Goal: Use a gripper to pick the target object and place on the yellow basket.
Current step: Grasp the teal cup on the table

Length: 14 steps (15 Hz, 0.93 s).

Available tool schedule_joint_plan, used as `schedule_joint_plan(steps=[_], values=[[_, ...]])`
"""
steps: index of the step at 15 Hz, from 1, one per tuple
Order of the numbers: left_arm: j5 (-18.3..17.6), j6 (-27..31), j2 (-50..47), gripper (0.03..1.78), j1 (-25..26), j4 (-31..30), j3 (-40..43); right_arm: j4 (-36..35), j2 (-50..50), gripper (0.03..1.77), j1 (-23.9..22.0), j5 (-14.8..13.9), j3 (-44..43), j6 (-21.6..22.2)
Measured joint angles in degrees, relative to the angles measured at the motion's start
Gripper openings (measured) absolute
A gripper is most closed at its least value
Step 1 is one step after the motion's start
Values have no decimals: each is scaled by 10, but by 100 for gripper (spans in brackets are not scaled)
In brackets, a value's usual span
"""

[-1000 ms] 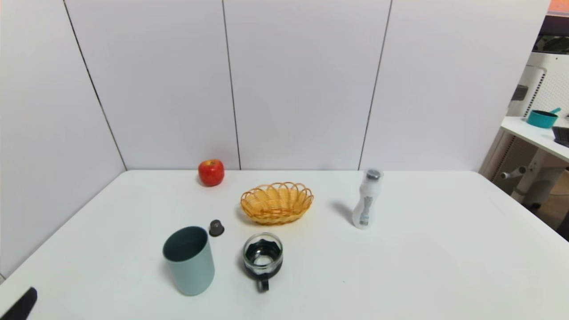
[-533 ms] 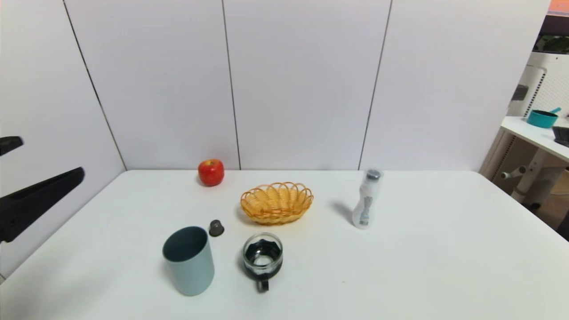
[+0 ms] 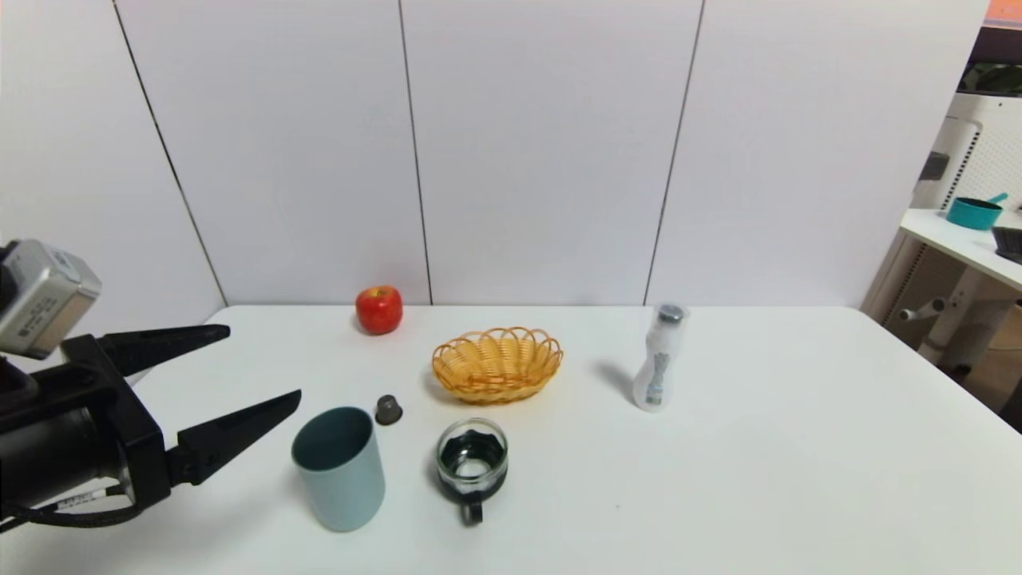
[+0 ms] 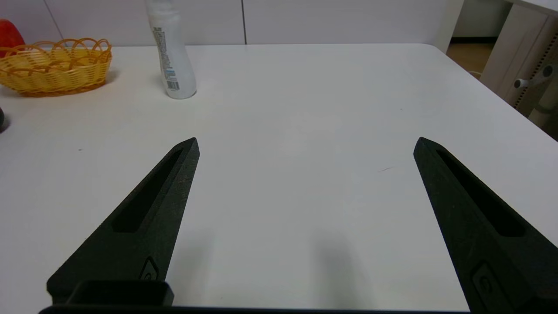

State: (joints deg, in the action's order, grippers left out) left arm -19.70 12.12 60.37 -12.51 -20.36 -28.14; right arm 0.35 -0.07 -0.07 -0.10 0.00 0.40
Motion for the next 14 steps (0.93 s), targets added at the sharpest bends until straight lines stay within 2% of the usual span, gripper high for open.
schedule_joint_plan(steps=[5, 10, 14], values=[[0, -3, 29, 169, 0, -97, 112, 0, 0, 170, 0, 0, 0, 0], [-3, -5, 84, 169, 0, -247, 217, 0, 0, 170, 0, 0, 0, 0], [-15, -5, 140, 169, -1, -366, 268, 0, 0, 170, 0, 0, 0, 0]])
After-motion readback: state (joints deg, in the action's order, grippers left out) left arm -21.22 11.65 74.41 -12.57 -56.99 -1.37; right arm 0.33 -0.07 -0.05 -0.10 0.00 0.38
